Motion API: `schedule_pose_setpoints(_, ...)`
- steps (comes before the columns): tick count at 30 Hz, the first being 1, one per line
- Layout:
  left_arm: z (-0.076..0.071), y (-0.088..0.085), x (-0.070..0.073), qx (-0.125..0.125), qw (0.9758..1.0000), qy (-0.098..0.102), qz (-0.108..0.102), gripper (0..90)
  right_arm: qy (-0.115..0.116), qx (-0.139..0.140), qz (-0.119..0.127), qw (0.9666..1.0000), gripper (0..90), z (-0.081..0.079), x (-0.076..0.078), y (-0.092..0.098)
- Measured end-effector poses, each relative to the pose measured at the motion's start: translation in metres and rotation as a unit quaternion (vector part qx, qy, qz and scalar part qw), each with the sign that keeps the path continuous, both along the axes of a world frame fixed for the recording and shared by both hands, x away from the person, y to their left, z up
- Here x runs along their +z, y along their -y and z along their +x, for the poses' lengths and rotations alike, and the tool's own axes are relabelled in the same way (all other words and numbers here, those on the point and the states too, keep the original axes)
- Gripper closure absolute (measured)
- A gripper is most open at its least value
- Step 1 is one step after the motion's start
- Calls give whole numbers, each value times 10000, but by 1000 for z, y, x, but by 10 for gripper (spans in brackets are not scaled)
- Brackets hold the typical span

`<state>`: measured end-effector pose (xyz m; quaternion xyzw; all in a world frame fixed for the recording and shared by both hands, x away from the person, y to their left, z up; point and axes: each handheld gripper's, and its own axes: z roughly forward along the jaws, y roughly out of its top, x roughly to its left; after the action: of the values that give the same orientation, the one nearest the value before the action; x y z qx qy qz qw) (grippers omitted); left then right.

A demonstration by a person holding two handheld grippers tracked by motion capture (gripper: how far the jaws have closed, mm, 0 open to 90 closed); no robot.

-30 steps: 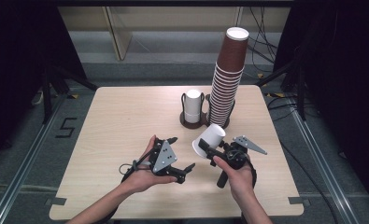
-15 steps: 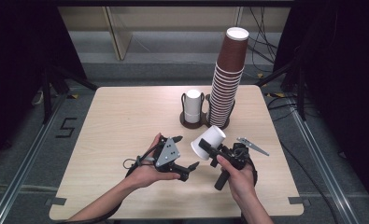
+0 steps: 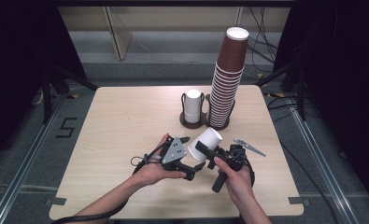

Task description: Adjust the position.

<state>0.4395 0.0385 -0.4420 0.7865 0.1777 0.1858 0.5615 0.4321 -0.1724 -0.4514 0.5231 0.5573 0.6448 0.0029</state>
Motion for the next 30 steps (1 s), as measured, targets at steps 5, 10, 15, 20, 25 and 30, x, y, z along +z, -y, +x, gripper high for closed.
schedule_pose_setpoints(5, 0, 3, -2, 54, 10000, -34, 18, 95, 16, 44, 63, 10000, 274, 0, 0, -2)
schedule_pose_setpoints(10, 4, 5, -3, 102, 9999, -17, 31, 147, 11, 88, 102, 9999, 273, -1, 1, -5)
schedule_pose_setpoints(15, 2, 5, -5, 137, 9999, 46, 3, 181, -9, 38, 70, 10000, 261, -1, 0, -6)
schedule_pose_setpoints(20, 1, 2, -2, 142, 9998, 81, -114, 267, 140, 77, 70, 9998, 192, -1, 3, -6)
schedule_pose_setpoints(25, 1, 1, 2, 199, 9997, 61, -162, 299, 201, 266, 46, 9994, 75, 0, 5, -7)
schedule_pose_setpoints(30, 1, 0, 4, 160, 9998, 119, -85, 306, 150, 381, 63, 9991, 20, 0, 8, -8)
